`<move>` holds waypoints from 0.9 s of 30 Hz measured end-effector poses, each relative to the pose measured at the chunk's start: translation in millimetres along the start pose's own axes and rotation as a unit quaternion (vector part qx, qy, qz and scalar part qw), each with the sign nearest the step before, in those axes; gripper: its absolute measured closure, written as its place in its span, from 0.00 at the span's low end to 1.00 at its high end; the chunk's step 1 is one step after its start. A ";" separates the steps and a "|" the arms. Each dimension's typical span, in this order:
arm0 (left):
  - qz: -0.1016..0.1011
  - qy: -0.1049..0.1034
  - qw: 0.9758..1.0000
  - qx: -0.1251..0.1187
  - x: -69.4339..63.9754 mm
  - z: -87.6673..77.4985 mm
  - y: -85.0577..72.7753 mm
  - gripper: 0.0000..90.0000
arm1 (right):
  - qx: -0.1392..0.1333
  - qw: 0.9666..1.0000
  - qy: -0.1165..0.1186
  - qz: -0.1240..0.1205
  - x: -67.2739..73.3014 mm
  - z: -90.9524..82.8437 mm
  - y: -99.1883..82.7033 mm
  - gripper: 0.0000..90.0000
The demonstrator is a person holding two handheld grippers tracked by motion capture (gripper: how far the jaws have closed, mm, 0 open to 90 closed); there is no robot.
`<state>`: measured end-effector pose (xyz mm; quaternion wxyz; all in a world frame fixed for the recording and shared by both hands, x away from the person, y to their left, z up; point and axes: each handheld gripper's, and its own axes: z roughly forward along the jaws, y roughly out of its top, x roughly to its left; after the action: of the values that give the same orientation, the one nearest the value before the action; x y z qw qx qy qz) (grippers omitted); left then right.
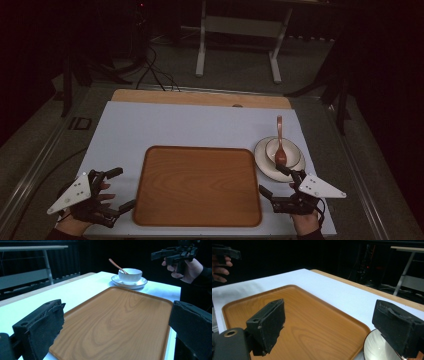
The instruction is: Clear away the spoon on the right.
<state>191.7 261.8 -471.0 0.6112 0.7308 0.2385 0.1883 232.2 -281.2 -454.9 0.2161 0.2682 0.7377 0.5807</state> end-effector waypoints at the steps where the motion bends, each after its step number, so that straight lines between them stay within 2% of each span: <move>1: 0.002 0.000 1.000 0.002 0.3 0.6 0.0 0.00 | -0.002 1.000 0.003 0.007 -1.5 1.3 -0.8 0.12; 10: 0.002 0.002 1.000 0.001 0.8 0.0 -0.8 0.00 | 0.020 0.999 0.020 0.020 -3.9 5.0 -1.7 0.12; 11: 0.003 0.004 1.000 0.001 0.4 -0.4 -0.6 0.00 | 0.031 0.999 0.026 0.028 -4.1 5.9 -1.2 0.12; 14: 0.003 0.003 1.000 0.000 -0.2 -0.7 -0.2 0.00 | 0.040 0.998 0.031 0.030 -3.0 6.8 0.6 0.12; 16: 0.004 0.003 1.000 -0.002 -1.0 -0.8 0.3 0.00 | 0.047 0.998 0.030 0.020 -0.2 7.4 3.7 0.12; 19: 0.006 0.002 1.000 -0.002 -1.7 -0.3 0.7 0.00 | 0.034 0.999 0.028 0.009 3.8 6.9 15.8 0.12; 21: 0.005 0.001 1.000 -0.003 -1.8 -0.4 0.9 0.00 | 0.033 0.999 0.035 0.005 4.8 7.1 22.0 0.12; 27: 0.004 0.002 1.000 -0.004 -1.6 -1.2 0.8 0.00 | 0.026 0.999 0.032 -0.013 6.6 8.1 38.1 0.12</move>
<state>189.8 261.7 -470.0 0.6130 0.7286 0.2360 0.1938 237.8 -264.1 -419.8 0.1926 0.2457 0.7627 0.5664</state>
